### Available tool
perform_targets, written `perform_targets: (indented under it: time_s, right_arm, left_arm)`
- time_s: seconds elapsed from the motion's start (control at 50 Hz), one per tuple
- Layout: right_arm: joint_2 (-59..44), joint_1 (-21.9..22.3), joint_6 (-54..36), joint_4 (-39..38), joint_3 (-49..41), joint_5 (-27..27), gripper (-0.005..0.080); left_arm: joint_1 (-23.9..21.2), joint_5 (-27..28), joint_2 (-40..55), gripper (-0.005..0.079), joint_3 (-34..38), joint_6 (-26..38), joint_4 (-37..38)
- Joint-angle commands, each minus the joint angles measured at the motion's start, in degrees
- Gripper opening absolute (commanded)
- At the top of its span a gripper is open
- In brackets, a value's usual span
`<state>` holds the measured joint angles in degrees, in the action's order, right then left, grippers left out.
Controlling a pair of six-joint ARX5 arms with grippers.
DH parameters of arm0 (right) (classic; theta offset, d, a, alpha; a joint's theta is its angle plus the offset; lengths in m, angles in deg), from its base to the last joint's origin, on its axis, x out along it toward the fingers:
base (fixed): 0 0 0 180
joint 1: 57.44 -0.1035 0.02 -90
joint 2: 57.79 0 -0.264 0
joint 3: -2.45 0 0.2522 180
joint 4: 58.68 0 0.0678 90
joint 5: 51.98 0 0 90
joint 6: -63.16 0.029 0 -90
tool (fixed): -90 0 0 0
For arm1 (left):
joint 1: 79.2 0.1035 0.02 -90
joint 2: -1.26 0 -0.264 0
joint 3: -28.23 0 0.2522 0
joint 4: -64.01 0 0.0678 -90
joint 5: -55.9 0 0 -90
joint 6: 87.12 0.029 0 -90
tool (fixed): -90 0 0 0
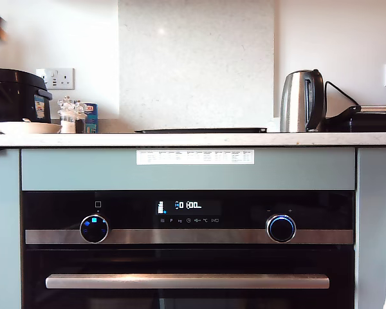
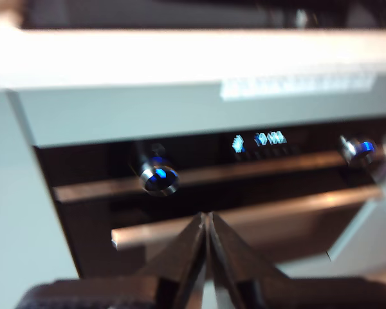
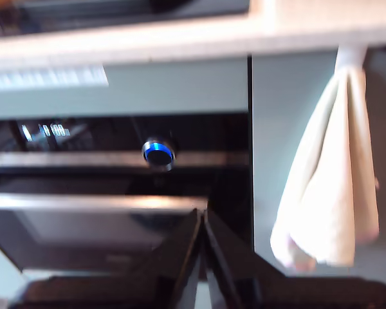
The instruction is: Switch the oven into microwave mode by turning the left rotary switch to the microwave symbol
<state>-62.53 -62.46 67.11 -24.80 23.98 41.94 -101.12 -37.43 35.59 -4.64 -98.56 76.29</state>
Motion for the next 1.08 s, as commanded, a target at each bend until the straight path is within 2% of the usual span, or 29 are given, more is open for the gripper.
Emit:
perform_targets:
  time_s: [0.0,0.38,0.64,0.94,1.06]
  right_arm:
    - [-0.3,-0.2,-0.3,0.8,-0.3,0.0,-0.0012]
    - [-0.3,-0.2,-0.3,9.7,-0.3,0.0,-0.0012]
    - [-0.3,-0.2,-0.3,9.8,-0.3,0.0,-0.0012]
    - [-0.3,-0.2,-0.3,9.8,-0.3,0.0,-0.0012]
    - [-0.3,-0.2,-0.3,9.8,-0.3,0.0,-0.0012]
  left_arm:
    - [0.8,-0.2,-2.0,-0.0020,1.6,0.1,-0.6]
    - [4.8,-0.2,-13.0,-0.0020,6.3,-0.1,0.5]
    - [7.1,-0.1,-18.6,-0.0020,8.5,-2.1,2.4]
    - [7.3,-0.1,-26.4,-0.0020,8.5,-2.1,10.5]
    - [7.3,-0.2,-29.7,-0.0020,8.5,-2.1,10.8]
